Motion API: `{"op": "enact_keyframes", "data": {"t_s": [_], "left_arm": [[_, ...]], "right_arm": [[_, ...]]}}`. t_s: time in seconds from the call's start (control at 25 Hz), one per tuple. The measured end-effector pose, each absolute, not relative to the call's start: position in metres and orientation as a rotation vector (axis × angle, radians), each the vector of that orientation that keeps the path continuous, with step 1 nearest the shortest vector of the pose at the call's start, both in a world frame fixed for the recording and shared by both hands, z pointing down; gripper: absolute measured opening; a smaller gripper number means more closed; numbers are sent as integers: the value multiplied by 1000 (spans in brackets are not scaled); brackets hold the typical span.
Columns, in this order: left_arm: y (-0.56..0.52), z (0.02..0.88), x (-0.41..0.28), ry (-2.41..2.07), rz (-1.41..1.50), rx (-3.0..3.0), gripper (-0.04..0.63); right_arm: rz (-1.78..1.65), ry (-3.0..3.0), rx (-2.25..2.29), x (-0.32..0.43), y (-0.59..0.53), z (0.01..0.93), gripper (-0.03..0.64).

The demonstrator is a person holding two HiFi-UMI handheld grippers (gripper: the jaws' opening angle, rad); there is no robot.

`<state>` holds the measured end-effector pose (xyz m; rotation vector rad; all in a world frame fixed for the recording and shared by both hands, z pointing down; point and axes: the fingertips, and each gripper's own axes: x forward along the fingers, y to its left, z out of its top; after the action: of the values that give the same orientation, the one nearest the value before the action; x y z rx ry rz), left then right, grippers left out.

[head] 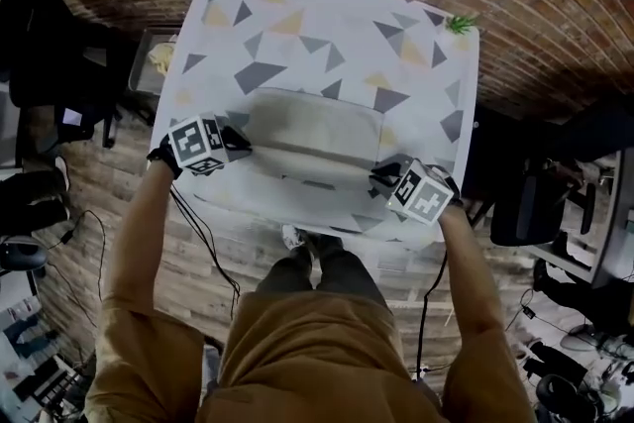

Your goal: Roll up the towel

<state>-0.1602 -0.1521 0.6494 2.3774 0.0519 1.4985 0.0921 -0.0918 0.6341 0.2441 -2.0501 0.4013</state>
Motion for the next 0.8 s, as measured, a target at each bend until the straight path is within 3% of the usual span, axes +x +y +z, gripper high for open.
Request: {"op": "enact_keyframes", "data": {"t_s": [0.4, 0.52, 0.68, 0.8], "left_arm": [[-180, 664, -157, -49, 1485, 2386, 98], [-189, 655, -167, -222, 1408, 2464, 243], [-171, 617, -168, -391, 1334, 2627, 244], [-135, 615, -158, -339, 1483, 2747, 241]], "right_arm": [[388, -2013, 382, 102, -116, 653, 36], [319, -2011, 493, 113, -126, 647, 118], [83, -2017, 529, 113, -117, 621, 118], [-70, -2011, 428, 93, -86, 623, 118]]}}
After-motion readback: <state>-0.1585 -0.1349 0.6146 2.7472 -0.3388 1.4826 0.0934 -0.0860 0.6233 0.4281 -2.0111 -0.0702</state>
